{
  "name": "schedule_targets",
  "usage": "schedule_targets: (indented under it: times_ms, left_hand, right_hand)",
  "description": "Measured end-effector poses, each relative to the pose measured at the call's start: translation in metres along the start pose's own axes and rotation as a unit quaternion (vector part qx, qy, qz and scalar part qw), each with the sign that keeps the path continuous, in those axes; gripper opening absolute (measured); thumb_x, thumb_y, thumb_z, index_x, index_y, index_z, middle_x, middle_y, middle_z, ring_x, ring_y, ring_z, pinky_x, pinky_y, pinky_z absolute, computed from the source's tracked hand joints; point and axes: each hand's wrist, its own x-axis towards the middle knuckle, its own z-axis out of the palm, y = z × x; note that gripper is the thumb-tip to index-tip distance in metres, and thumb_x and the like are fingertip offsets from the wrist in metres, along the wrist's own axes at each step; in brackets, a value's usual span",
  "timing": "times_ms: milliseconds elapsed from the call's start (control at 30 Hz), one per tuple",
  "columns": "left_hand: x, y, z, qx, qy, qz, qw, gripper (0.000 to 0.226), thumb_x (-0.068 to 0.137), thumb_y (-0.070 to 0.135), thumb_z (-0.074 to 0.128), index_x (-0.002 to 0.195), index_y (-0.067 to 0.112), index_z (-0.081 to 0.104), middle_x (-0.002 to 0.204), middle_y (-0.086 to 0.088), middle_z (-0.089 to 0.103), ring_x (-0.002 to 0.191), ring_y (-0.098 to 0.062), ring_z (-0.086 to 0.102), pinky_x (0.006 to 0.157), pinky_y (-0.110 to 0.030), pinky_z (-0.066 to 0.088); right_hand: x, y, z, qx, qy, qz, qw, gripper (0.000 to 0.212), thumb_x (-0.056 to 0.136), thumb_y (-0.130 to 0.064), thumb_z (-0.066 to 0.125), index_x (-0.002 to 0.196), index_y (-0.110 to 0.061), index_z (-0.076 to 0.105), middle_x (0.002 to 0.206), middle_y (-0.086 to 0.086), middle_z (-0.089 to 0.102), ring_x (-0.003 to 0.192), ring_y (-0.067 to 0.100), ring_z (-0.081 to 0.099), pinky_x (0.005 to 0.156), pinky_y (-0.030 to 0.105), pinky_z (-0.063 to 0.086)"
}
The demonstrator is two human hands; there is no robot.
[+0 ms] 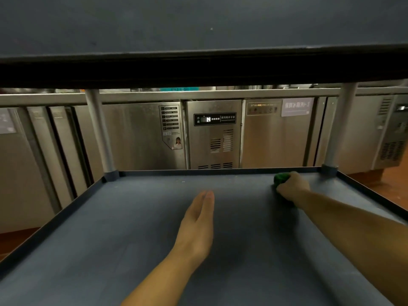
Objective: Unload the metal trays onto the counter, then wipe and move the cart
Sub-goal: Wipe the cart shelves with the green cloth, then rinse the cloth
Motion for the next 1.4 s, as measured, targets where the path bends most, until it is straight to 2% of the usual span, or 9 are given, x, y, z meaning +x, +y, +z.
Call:
schedule_targets:
  times_ms: [200,433,533,667,800,967,1167,1300,1400]
  left_hand:
    - [0.003,-0.013,-0.016,-0.011,0.039,-0.018,0.999,0.093,0.063,0.079,0.029,0.146,0.036,0.037,0.151,0.016,0.034,0.140,-0.006,0.028,0.119,-0.040,0.020]
    - [-0.001,-0.013,-0.051,-0.004,0.107,-0.039,0.994,0.087,0.063,0.082,0.030,0.141,0.045,0.038,0.150,0.013,0.037,0.139,-0.010,0.032,0.117,-0.039,0.022]
    - [-0.008,-0.014,-0.064,0.033,0.126,-0.029,0.991,0.082,0.070,0.075,0.024,0.145,0.042,0.033,0.151,0.009,0.036,0.139,-0.013,0.033,0.110,-0.031,0.026]
    - [-0.016,-0.017,-0.072,0.061,0.146,-0.044,0.986,0.067,0.081,0.070,0.019,0.143,0.045,0.031,0.151,0.008,0.037,0.139,-0.015,0.033,0.113,-0.037,0.025]
    - [-0.019,-0.019,-0.073,0.051,0.153,-0.054,0.985,0.059,0.089,0.065,0.024,0.144,0.044,0.030,0.153,0.007,0.034,0.139,-0.016,0.032,0.116,-0.042,0.026]
    - [-0.015,-0.016,-0.068,0.045,0.143,-0.050,0.987,0.058,0.092,0.061,0.027,0.146,0.040,0.029,0.153,0.008,0.032,0.140,-0.014,0.030,0.117,-0.040,0.024]
    - [-0.011,-0.014,-0.062,0.088,0.089,-0.003,0.992,0.056,0.094,0.059,0.024,0.145,0.038,0.031,0.150,0.014,0.034,0.138,-0.005,0.027,0.102,-0.018,0.016]
    - [-0.006,-0.012,-0.057,0.083,0.064,0.006,0.994,0.057,0.095,0.055,0.025,0.148,0.033,0.029,0.154,0.013,0.029,0.142,-0.006,0.023,0.105,-0.016,0.012]
    - [-0.002,-0.012,-0.052,0.050,0.061,0.005,0.997,0.058,0.095,0.055,0.025,0.148,0.030,0.029,0.155,0.010,0.029,0.142,-0.009,0.024,0.112,-0.021,0.013]
  right_hand:
    - [-0.004,-0.062,0.081,0.038,-0.036,-0.090,0.995,0.038,0.089,-0.015,0.058,0.126,-0.007,0.052,0.125,0.015,0.060,0.115,0.033,0.055,0.098,0.035,0.041]
    - [-0.043,-0.135,0.162,0.015,-0.114,-0.221,0.969,0.040,0.089,-0.012,0.059,0.127,-0.014,0.049,0.122,0.010,0.056,0.113,0.029,0.054,0.097,0.040,0.044]
    - [-0.076,-0.162,0.196,-0.019,-0.154,-0.319,0.935,0.045,0.090,-0.008,0.056,0.132,-0.019,0.048,0.126,0.012,0.057,0.113,0.030,0.054,0.097,0.040,0.045]
    - [-0.116,-0.179,0.217,-0.057,-0.211,-0.450,0.866,0.036,0.094,-0.013,0.053,0.130,-0.013,0.053,0.127,0.014,0.058,0.116,0.032,0.055,0.100,0.043,0.044]
    - [-0.126,-0.173,0.211,-0.115,-0.192,-0.538,0.813,0.035,0.092,-0.014,0.057,0.126,-0.014,0.056,0.121,0.010,0.059,0.111,0.028,0.057,0.096,0.040,0.046]
    - [-0.113,-0.151,0.187,-0.053,-0.182,-0.455,0.870,0.041,0.091,-0.007,0.052,0.130,-0.019,0.056,0.123,0.010,0.061,0.113,0.027,0.057,0.098,0.040,0.046]
    - [-0.064,-0.112,0.131,0.138,-0.191,-0.132,0.963,0.032,0.091,-0.006,0.052,0.115,-0.020,0.067,0.113,0.009,0.066,0.094,0.021,0.062,0.088,0.034,0.054]
    - [-0.026,-0.074,0.072,0.127,-0.107,-0.039,0.985,0.018,0.092,-0.010,0.053,0.101,-0.009,0.069,0.101,0.013,0.068,0.089,0.025,0.064,0.084,0.036,0.055]
    - [-0.013,-0.047,0.031,0.111,-0.012,-0.027,0.993,0.026,0.088,-0.005,0.053,0.105,-0.008,0.072,0.098,0.014,0.068,0.087,0.031,0.065,0.078,0.036,0.055]
